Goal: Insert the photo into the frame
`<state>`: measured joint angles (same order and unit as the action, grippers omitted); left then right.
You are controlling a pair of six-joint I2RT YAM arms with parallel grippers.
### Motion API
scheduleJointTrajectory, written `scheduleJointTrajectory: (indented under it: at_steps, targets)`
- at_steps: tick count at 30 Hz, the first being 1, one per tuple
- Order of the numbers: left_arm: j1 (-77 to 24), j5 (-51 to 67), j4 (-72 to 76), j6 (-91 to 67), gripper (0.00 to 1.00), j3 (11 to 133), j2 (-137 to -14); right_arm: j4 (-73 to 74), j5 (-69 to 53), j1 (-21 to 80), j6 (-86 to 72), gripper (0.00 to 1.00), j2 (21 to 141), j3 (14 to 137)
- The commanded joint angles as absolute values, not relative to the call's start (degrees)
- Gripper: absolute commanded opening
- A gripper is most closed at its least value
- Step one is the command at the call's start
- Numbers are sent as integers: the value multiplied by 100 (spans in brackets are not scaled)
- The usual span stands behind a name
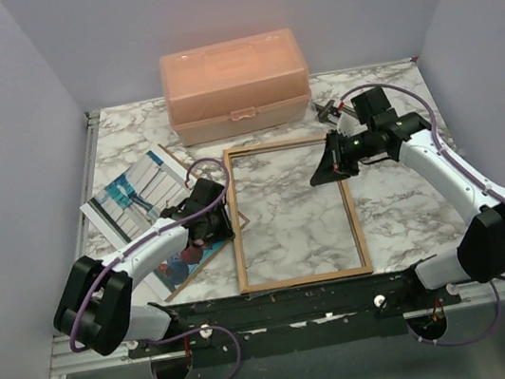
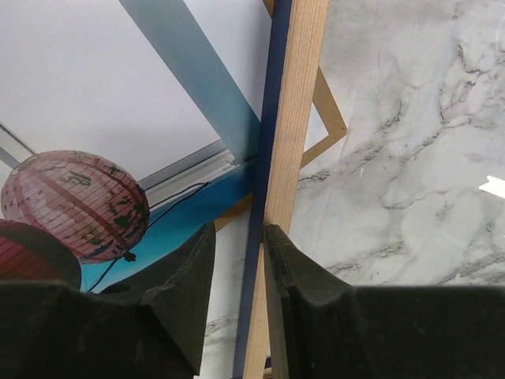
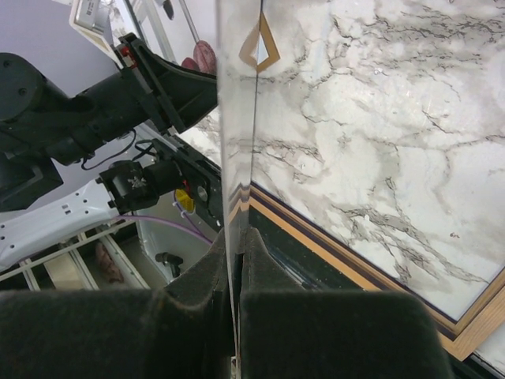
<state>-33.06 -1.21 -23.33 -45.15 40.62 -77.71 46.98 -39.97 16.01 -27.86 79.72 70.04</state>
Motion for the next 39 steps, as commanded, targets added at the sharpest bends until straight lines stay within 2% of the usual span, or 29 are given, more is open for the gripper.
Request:
scheduleJointTrajectory:
  at_steps: [1,39]
  targets:
    - [-3282,-193,-2424,-4374,31,4096,-7918,4471,-4204,1547,-2732,0,8063,6841]
    - [-3287,-180,-2552,-4237,29,4221,-8208,4281,-4683,1413,-2630,1,8960,7843]
